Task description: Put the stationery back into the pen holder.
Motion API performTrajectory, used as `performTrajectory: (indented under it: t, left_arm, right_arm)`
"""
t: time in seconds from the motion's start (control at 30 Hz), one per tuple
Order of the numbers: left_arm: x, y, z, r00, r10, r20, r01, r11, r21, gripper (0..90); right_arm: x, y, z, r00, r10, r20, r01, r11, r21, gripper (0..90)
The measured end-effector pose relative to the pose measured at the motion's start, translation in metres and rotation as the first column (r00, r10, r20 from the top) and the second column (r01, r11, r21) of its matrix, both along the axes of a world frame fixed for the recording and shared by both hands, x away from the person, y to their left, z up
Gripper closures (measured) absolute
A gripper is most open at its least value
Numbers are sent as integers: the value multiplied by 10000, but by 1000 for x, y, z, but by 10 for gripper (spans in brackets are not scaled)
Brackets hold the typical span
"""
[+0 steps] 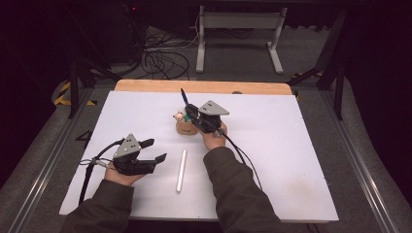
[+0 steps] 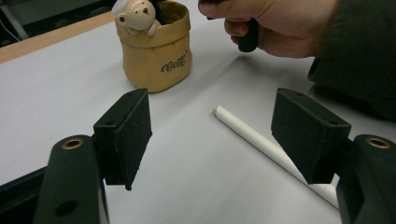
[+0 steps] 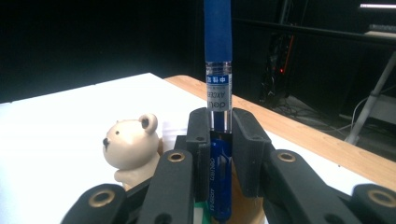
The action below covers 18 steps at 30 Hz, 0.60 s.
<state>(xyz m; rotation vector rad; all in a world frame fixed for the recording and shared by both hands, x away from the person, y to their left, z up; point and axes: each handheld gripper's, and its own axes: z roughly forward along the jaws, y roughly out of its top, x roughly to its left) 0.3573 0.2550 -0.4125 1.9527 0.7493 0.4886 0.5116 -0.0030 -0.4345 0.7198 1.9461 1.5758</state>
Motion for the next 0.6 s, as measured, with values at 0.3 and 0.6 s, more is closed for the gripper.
performTrajectory:
  t: [0.3, 0.6]
  left_arm:
    - [0, -1, -1, 10000, -12, 5, 12, 10000, 30, 295]
    - [0, 0, -1, 10000, 14, -10, -14, 10000, 19, 295]
  right_arm:
    - [1, -1, -1, 9999, 24, -141, -24, 10000, 1, 770]
    - [-1, -3, 1, 9999, 21, -170, -24, 9998, -197, 698]
